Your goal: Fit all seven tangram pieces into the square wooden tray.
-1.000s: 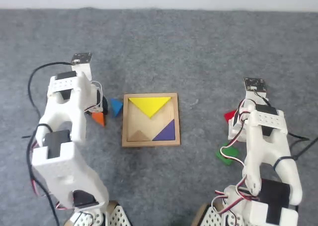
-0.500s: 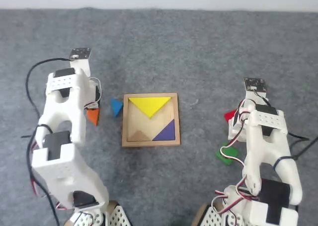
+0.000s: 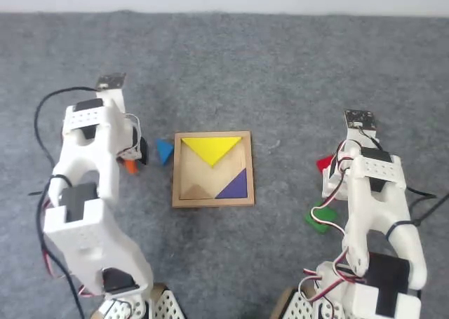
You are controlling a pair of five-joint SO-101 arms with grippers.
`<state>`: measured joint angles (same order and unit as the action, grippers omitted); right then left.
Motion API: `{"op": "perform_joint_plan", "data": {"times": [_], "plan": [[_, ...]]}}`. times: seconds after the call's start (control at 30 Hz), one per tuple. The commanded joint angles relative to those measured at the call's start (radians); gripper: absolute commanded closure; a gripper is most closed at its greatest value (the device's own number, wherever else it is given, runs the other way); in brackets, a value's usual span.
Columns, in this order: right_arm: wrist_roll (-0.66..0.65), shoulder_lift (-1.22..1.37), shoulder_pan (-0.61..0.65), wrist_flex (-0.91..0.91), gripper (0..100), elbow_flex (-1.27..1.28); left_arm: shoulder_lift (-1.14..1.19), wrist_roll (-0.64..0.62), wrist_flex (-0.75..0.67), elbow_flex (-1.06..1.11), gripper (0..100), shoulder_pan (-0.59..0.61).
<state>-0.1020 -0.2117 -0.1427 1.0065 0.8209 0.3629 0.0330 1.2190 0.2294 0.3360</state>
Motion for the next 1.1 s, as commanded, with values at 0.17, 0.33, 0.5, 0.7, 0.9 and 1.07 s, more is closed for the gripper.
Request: {"op": "perform_joint_plan", "data": {"times": [0.17,0.33,0.5,0.7,0.9,1.07], "plan": [[0.002,-0.036,-0.015,-0.002,69.1,0.002,0.084,0.061,0.077,-0.11,82,-0.015],[0.002,-0.036,-0.015,-0.001,69.1,0.002,0.126,0.061,0.1,-0.165,88,-0.018],[0.002,-0.036,-0.015,-0.001,69.1,0.002,0.127,0.061,0.1,-0.166,97,-0.017],[0.002,-0.035,-0.015,-0.001,69.1,0.002,0.126,0.063,0.137,-0.166,97,-0.02],[0.002,-0.035,-0.015,-0.001,69.1,0.002,0.04,0.063,0.153,-0.142,99,-0.021],[0.002,-0.031,-0.015,-0.002,69.1,0.002,-0.187,0.061,0.176,-0.031,99,-0.087]]}}
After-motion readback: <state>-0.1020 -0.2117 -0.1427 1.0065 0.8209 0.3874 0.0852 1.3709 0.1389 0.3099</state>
